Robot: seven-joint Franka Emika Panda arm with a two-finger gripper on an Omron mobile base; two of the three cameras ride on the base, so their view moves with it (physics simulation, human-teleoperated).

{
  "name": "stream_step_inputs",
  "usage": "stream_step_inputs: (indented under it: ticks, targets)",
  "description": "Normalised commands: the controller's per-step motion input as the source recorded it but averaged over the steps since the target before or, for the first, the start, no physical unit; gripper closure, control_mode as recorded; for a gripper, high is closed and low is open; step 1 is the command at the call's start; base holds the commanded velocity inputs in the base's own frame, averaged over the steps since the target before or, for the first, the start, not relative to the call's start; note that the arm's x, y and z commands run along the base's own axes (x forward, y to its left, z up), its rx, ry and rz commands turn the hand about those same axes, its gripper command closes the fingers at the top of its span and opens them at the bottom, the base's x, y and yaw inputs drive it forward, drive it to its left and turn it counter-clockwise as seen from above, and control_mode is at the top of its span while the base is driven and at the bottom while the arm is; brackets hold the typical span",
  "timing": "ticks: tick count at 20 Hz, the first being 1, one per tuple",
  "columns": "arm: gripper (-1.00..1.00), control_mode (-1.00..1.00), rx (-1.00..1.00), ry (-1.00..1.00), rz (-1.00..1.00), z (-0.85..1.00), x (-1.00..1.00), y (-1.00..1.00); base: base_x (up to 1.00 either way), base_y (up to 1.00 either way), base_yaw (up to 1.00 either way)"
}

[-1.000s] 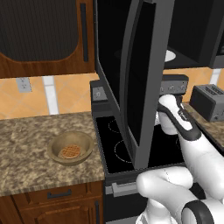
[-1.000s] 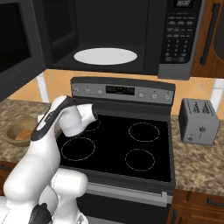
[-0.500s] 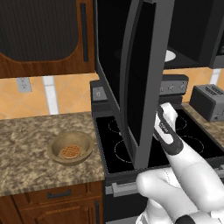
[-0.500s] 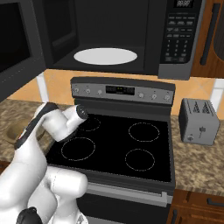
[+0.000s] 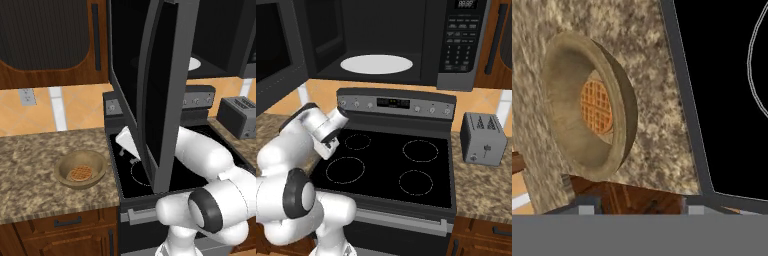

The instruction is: Open the microwave, place the bowl with waffle inside the microwave, then close the microwave door and turn it on.

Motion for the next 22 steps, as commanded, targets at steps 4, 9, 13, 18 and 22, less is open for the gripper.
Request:
stream_step_inputs:
  ticks: [4, 9, 13, 18, 22]
  targets:
    - [-1.0, -1.0, -0.03, 0.43, 0.03, -0.22, 0.56, 0.21, 0.0, 0.0, 0.0]
    - [-1.0, -1.0, -0.01, 0.25, 0.0, -0.45, 0.54, 0.36, 0.0, 0.0, 0.0]
    - [-1.0, -1.0, 0.0, 0.18, 0.0, -0.35, 0.26, 0.46, 0.0, 0.0, 0.0]
    - [-1.0, -1.0, -0.01, 0.21, 0.0, -0.26, 0.02, 0.43, 0.0, 0.0, 0.0]
    - [-1.0, -1.0, -0.03, 0.22, 0.0, -0.21, 0.0, 0.26, 0.0, 0.0, 0.0]
